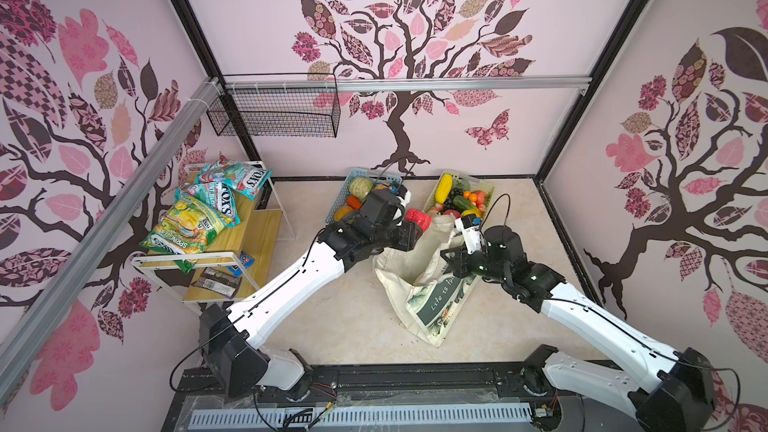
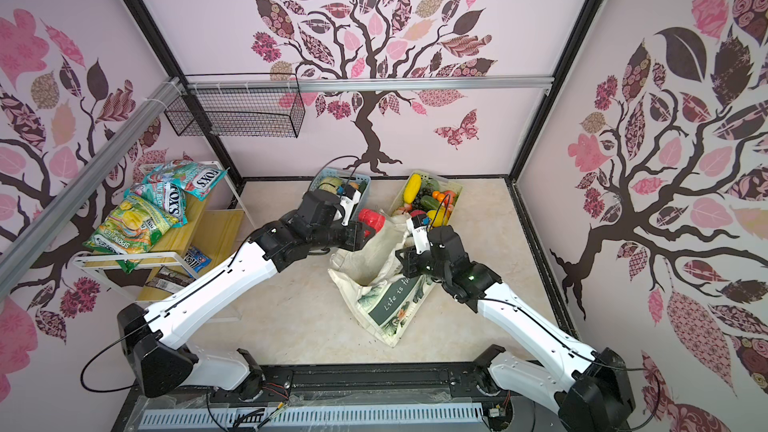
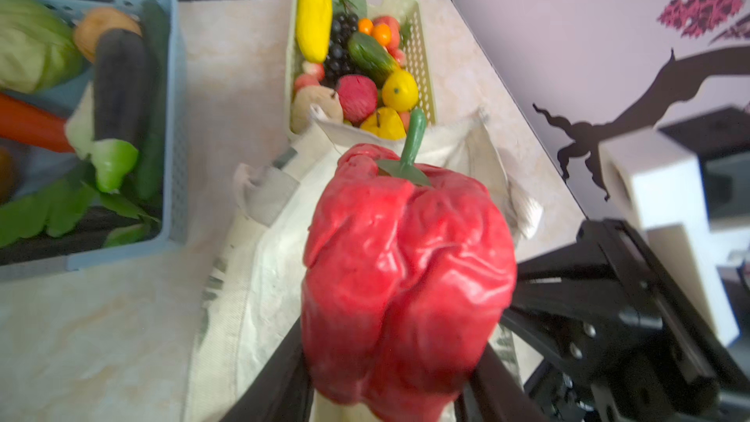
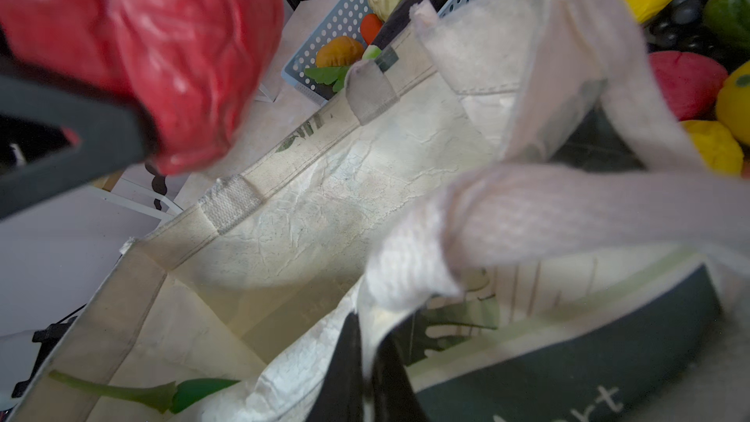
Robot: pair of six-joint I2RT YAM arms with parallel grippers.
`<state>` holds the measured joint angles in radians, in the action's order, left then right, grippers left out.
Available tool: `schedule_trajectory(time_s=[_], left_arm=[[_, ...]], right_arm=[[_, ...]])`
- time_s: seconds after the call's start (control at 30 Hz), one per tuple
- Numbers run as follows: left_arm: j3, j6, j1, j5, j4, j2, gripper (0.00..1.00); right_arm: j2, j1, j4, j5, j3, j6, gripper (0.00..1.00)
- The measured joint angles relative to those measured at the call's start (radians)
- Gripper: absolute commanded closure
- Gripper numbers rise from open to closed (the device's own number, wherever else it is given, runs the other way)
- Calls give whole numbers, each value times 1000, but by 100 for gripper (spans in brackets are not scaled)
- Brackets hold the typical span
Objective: Place the food into the grocery bag and tie it
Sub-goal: 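Carry the red bell pepper over the tote bag with the left gripper, then lower the red pepper into the bag and open the left gripper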
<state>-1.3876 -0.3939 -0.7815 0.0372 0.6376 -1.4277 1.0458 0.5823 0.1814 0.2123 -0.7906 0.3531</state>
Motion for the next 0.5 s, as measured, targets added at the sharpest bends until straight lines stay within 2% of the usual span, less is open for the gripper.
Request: schedule_trajectory(time_s=[0.17, 0.5], left_arm=[[41, -5, -73, -33, 15, 0, 51], [127, -25, -82, -36, 24, 0, 51]], right_arm=[[-8, 0, 18, -15, 0, -2, 90], [-38, 0, 47, -43, 0, -13, 90]])
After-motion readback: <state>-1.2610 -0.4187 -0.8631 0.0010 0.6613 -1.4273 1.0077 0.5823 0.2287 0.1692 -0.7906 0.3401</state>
